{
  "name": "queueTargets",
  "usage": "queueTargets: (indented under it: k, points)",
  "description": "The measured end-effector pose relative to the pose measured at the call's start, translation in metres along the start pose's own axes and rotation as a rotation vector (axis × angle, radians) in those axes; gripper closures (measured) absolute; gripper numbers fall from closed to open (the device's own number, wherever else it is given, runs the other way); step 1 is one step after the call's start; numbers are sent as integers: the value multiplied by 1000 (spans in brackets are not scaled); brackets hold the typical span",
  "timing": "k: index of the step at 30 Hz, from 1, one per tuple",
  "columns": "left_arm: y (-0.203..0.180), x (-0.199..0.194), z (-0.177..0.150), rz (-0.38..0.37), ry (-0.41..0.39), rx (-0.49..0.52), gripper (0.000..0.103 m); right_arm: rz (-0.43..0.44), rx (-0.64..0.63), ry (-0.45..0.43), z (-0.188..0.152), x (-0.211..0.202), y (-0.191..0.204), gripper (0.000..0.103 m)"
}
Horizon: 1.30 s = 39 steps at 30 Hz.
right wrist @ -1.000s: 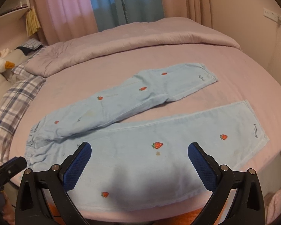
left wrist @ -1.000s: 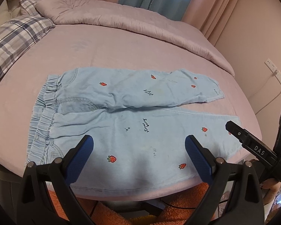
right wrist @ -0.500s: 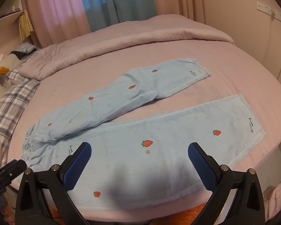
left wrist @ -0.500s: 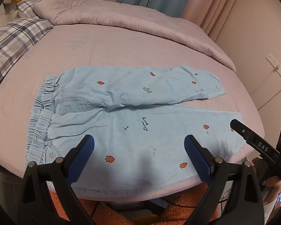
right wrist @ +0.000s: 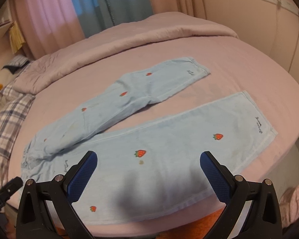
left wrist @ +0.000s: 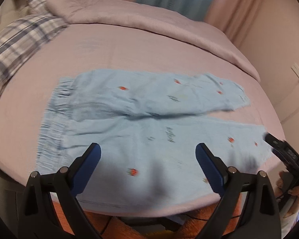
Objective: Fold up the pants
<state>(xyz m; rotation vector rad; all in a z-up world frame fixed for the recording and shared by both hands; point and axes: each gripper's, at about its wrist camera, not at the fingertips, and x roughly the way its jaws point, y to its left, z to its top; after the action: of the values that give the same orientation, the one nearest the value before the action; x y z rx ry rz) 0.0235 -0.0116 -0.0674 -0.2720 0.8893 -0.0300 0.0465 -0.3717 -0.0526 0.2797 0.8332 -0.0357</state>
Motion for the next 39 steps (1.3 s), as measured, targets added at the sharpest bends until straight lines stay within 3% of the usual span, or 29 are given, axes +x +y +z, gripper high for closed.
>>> queueTargets:
  k: [3,5,7,9,12,18,20,22,23,25,26,28,30,33,35,36,37,39]
  points:
    - [40,-1,3,112,-29,-69,8,-36,78,-2,6,0,-31,0]
    - [77,-1,2,210,-27,-140,8,-89,139,-9,10,1,-59,1]
    - [101,1,-3,248,-20,-195,8,-173,215,-11,12,0,-95,7]
    - [129,7,-12,256,25,-265,10,-246,283,-2,10,1,-130,11]
    - [152,18,-27,250,79,-348,13,-288,375,19,6,6,-169,15]
    - [168,34,-41,242,113,-413,20,-299,517,49,2,23,-219,27]
    - [166,34,-39,220,103,-413,33,-262,537,51,4,32,-228,36]
    - [169,37,-35,131,91,-457,62,-221,539,71,6,40,-230,54]
    - [169,40,-35,78,89,-471,66,-228,526,84,10,45,-228,58]
    - [163,45,-28,89,94,-442,79,-263,476,75,17,48,-220,83]
    - [160,44,-24,76,90,-438,83,-264,452,70,24,50,-214,87]
    - [157,36,-13,78,52,-442,86,-240,444,64,31,53,-208,91]
    - [155,18,4,83,-39,-431,87,-212,418,53,45,54,-204,92]
    - [153,-8,19,92,-118,-402,97,-173,337,-78,81,27,-181,94]
    - [155,-18,18,213,-150,-350,102,-133,327,-180,96,-1,-172,94]
    - [162,-18,13,268,-143,-351,103,-121,324,-225,98,-14,-172,94]
    - [170,-15,8,250,-114,-383,103,-129,325,-248,96,-20,-173,94]
    - [191,3,-12,133,-6,-486,103,-160,356,-222,82,-18,-186,94]
